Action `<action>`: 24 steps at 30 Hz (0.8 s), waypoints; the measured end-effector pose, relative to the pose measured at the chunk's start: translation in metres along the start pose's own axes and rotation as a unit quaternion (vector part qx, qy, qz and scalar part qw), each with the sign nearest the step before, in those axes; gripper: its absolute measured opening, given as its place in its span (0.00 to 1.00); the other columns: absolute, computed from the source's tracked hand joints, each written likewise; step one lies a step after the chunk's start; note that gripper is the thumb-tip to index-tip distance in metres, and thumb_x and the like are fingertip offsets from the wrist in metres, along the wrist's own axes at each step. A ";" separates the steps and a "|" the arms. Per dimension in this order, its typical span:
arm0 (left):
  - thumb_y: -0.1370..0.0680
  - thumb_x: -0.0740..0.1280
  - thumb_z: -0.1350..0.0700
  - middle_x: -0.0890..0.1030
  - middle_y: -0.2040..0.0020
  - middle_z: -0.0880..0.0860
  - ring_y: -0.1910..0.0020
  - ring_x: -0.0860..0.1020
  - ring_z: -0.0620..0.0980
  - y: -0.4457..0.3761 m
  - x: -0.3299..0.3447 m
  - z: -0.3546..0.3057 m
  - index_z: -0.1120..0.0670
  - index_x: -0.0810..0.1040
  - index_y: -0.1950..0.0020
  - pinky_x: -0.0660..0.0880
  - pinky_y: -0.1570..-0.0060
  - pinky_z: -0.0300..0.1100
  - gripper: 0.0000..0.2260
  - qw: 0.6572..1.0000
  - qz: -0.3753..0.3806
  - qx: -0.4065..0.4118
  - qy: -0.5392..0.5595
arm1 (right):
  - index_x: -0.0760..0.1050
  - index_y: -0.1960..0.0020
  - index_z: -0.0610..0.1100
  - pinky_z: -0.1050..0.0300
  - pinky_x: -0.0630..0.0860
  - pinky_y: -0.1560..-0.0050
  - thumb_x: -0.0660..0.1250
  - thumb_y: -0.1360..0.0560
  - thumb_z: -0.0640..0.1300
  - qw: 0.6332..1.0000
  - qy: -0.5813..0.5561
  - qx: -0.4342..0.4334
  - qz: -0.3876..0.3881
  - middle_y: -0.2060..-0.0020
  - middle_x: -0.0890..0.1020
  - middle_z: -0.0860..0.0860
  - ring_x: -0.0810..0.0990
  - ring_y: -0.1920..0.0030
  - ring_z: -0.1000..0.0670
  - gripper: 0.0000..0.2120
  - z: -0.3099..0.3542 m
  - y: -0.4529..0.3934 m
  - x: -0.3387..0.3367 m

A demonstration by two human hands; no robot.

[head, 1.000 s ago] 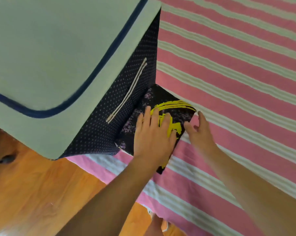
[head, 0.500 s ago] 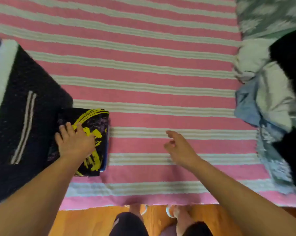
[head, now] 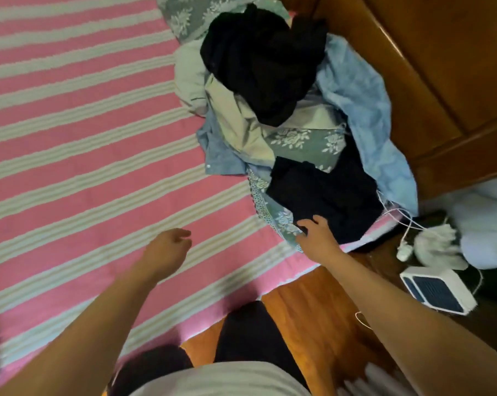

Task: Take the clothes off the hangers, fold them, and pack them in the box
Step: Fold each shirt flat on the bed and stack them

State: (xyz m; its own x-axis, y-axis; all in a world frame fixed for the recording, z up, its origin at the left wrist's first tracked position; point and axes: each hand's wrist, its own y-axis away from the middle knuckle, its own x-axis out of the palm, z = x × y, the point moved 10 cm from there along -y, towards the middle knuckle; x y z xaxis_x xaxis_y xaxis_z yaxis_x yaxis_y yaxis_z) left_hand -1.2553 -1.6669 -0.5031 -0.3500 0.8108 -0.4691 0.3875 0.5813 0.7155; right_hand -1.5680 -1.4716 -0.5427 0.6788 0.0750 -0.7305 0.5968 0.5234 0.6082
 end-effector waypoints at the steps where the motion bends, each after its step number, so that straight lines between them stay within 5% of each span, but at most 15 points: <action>1: 0.17 0.63 0.55 0.80 0.34 0.55 0.41 0.79 0.55 -0.003 0.012 -0.013 0.52 0.77 0.30 0.74 0.38 0.47 0.15 1.000 0.004 -0.011 0.001 | 0.78 0.35 0.49 0.48 0.72 0.35 0.65 0.21 0.48 0.999 0.044 0.001 0.000 0.24 0.59 0.42 0.69 0.33 0.39 0.15 -0.017 -0.012 -0.012; 3: 0.16 0.63 0.55 0.80 0.35 0.56 0.38 0.79 0.56 -0.003 0.031 -0.039 0.54 0.78 0.31 0.73 0.36 0.47 0.15 1.000 0.011 -0.014 -0.015 | 0.76 0.32 0.55 0.48 0.67 0.28 0.63 0.18 0.46 0.993 0.114 -0.011 0.015 0.19 0.43 0.50 0.58 0.26 0.39 0.16 -0.040 -0.033 -0.024; 5: 0.15 0.61 0.55 0.80 0.35 0.55 0.38 0.78 0.56 0.003 0.044 -0.058 0.54 0.77 0.30 0.72 0.37 0.45 0.15 0.999 0.016 -0.019 -0.024 | 0.73 0.29 0.55 0.47 0.65 0.27 0.62 0.18 0.47 0.985 0.164 -0.031 0.053 0.19 0.40 0.52 0.52 0.24 0.39 0.18 -0.049 -0.053 -0.020; 8: 0.15 0.61 0.54 0.80 0.37 0.53 0.41 0.80 0.52 0.021 0.049 -0.070 0.52 0.77 0.32 0.74 0.37 0.47 0.13 0.999 0.015 -0.039 0.009 | 0.70 0.29 0.40 0.49 0.65 0.30 0.58 0.17 0.43 0.988 0.144 -0.029 0.058 0.23 0.59 0.41 0.62 0.27 0.38 0.17 -0.041 -0.062 -0.014; 10: 0.15 0.62 0.54 0.82 0.38 0.51 0.44 0.82 0.49 0.035 0.046 -0.069 0.48 0.78 0.36 0.76 0.36 0.51 0.10 0.997 0.013 -0.047 0.055 | 0.76 0.41 0.33 0.49 0.69 0.38 0.56 0.18 0.35 0.999 0.012 -0.039 -0.032 0.39 0.75 0.38 0.72 0.36 0.38 0.12 -0.022 -0.051 -0.033; 14: 0.17 0.65 0.50 0.83 0.41 0.41 0.44 0.82 0.42 0.064 0.035 -0.075 0.36 0.78 0.40 0.75 0.34 0.55 0.09 0.995 0.008 0.001 0.097 | 0.80 0.52 0.37 0.49 0.72 0.54 0.56 0.17 0.35 0.959 -0.237 -0.103 -0.119 0.55 0.77 0.46 0.78 0.53 0.43 0.15 0.031 0.030 -0.081; 18: 0.24 0.74 0.46 0.66 0.29 0.27 0.33 0.70 0.31 0.101 0.034 -0.108 0.24 0.60 0.27 0.70 0.33 0.39 0.33 0.985 0.050 0.121 0.110 | 0.80 0.55 0.38 0.54 0.75 0.52 0.58 0.16 0.37 0.913 -0.316 -0.254 0.045 0.59 0.78 0.47 0.79 0.55 0.46 0.14 0.130 0.133 -0.104; 20: 0.26 0.77 0.47 0.62 0.25 0.32 0.28 0.67 0.34 0.118 0.021 -0.125 0.26 0.54 0.24 0.69 0.31 0.42 0.41 0.975 0.026 0.182 0.121 | 0.81 0.55 0.41 0.59 0.76 0.52 0.58 0.15 0.40 0.874 -0.361 -0.296 0.134 0.60 0.80 0.52 0.80 0.55 0.50 0.15 0.177 0.176 -0.118; 22: 0.25 0.76 0.51 0.72 0.30 0.40 0.32 0.73 0.41 0.137 -0.018 -0.132 0.30 0.66 0.29 0.73 0.36 0.49 0.31 0.960 -0.072 0.225 0.149 | 0.82 0.56 0.47 0.65 0.75 0.54 0.58 0.16 0.42 0.845 -0.407 -0.312 0.155 0.61 0.81 0.56 0.80 0.56 0.56 0.16 0.213 0.202 -0.141; 24: 0.21 0.71 0.59 0.81 0.48 0.42 0.48 0.79 0.39 0.165 -0.077 -0.125 0.36 0.78 0.45 0.74 0.48 0.44 0.16 0.939 -0.189 0.241 0.159 | 0.84 0.59 0.52 0.63 0.75 0.55 0.59 0.16 0.42 0.821 -0.451 -0.320 0.144 0.61 0.82 0.56 0.80 0.57 0.57 0.18 0.244 0.218 -0.162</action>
State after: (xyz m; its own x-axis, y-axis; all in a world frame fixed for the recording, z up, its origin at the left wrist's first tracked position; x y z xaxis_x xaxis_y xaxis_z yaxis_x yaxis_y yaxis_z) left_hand -1.2713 -1.6424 -0.2840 -0.7477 0.5237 -0.4084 0.4984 0.8489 0.1760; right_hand -1.4440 -1.5764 -0.2158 0.9652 -0.2340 0.1168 0.2051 0.9544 0.2168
